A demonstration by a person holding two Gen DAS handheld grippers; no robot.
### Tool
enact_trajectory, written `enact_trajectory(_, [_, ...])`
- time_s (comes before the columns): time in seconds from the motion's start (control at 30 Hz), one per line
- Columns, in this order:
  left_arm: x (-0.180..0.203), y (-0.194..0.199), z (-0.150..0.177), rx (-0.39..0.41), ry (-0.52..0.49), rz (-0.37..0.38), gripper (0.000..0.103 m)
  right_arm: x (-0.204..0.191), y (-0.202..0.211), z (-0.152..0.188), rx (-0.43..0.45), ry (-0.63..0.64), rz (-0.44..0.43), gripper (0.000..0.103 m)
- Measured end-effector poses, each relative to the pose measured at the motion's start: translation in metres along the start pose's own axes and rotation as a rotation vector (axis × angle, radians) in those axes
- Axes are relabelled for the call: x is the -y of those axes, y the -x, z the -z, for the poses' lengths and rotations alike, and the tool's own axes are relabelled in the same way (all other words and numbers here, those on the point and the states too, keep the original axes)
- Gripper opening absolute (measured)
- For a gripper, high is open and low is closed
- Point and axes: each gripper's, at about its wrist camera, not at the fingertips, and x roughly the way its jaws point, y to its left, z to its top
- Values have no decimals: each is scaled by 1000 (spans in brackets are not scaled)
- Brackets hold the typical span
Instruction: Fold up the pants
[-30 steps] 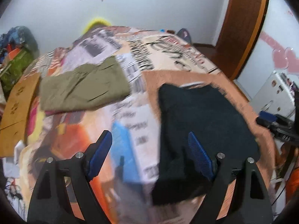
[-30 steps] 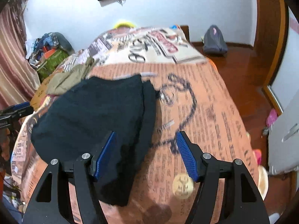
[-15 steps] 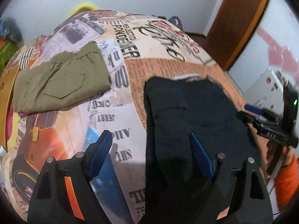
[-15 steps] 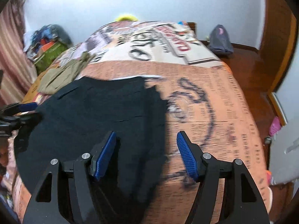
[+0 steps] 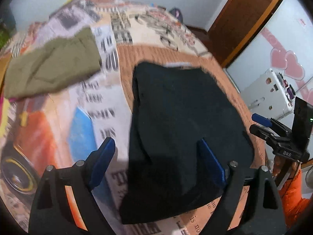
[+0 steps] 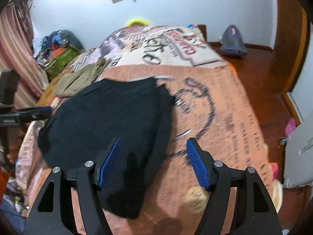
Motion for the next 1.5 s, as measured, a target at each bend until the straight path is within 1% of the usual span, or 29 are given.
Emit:
enact_trajectory(0.07, [-3,-13,5,-39,30,13,88,-2,-11,4,-35,-14,-20,69])
enact_trajectory(0.13, [-7,-20,7,-55,62,42,90,0,-25,6,-75,-33,-45,69])
enact_trajectory(0.23, [-6,-22,6,-56,46,45,94,7,-38,8,-106,-71,-82,71])
enact_trajectory(0.3, [-3,-26,3,-65,22,43,97,11,-44,7,-119,-86,-97,80])
enact_trajectory(0.4, [3,-34,-5,-83,-3,39,99,17,-56,4,-142,-110,-133,85])
enact_trajectory(0.47, [5,-38,-10,-92,-19,41,99,21,-64,2,-157,-138,-172,89])
enact_trajectory(0.53, [8,-43,-16,-105,-31,53,99,22,-70,0,-166,-137,-195,94])
enact_trajectory(0.6, [9,-49,-22,-121,-33,71,99,18,-75,-3,-173,-118,-200,96])
enact_trajectory(0.77, [12,-61,-34,-144,-40,90,99,8,-84,-11,-195,-67,-232,96])
enact_trajectory(0.83, [13,-64,-37,-145,-44,97,98,8,-86,-13,-196,-61,-251,92])
enact_trajectory(0.9, [13,-63,-38,-143,-39,105,92,6,-87,-15,-202,-59,-273,83])
enact_trajectory(0.93, [13,-63,-39,-141,-40,108,90,6,-87,-17,-204,-57,-280,80])
enact_trajectory(0.97, [14,-62,-39,-140,-45,110,86,4,-87,-17,-207,-52,-284,76])
enact_trajectory(1.0, [15,-62,-39,-140,-56,112,79,3,-87,-18,-208,-42,-284,72])
enact_trajectory(1.13, [23,-57,-38,-129,-101,97,68,-3,-78,-20,-191,2,-246,60])
enact_trajectory(1.2, [24,-51,-38,-113,-106,89,55,-3,-74,-23,-182,12,-227,47])
enact_trajectory(1.23, [26,-49,-39,-102,-109,85,52,-4,-71,-25,-176,19,-215,44])
enact_trajectory(1.27, [27,-44,-40,-90,-114,84,44,-6,-66,-27,-168,29,-201,38])
enact_trajectory(1.3, [29,-38,-40,-73,-118,89,39,-6,-65,-28,-166,34,-194,34])
enact_trajectory(1.4, [34,-24,-39,-45,-131,86,32,-15,-53,-30,-147,71,-167,30])
enact_trajectory(1.5, [39,-10,-35,-19,-151,65,29,-22,-40,-32,-122,93,-158,28])
